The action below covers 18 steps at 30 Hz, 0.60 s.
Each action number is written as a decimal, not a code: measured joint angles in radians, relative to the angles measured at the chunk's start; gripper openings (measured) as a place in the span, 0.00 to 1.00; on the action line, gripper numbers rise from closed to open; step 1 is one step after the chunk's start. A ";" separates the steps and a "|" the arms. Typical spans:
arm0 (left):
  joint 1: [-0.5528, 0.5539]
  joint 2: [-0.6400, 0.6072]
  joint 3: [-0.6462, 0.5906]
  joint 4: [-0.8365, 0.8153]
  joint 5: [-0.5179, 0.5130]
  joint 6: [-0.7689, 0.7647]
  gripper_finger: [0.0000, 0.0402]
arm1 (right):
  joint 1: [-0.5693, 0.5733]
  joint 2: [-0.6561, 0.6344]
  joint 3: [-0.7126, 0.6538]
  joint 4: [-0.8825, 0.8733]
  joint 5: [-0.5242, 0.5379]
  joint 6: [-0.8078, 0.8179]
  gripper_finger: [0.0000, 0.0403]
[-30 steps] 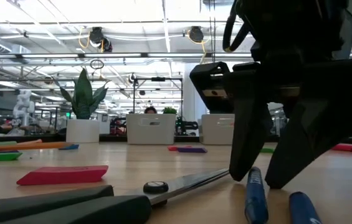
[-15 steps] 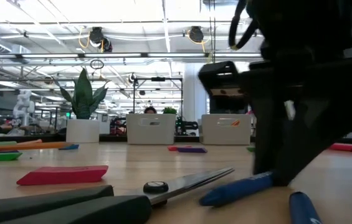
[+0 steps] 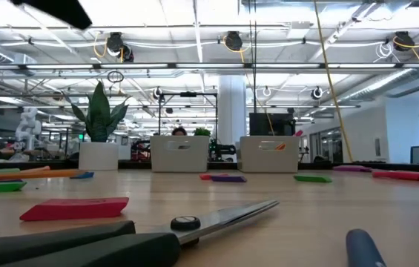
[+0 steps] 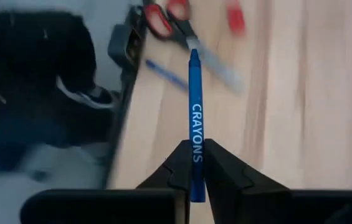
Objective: Sort crayons/erasers/pens/pencils in bins
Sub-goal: Put the blue crayon into the bottom right bin
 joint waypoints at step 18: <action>0.064 0.000 -0.042 0.114 0.091 0.179 0.54 | 0.320 -0.090 -0.173 -0.431 -0.290 1.213 0.09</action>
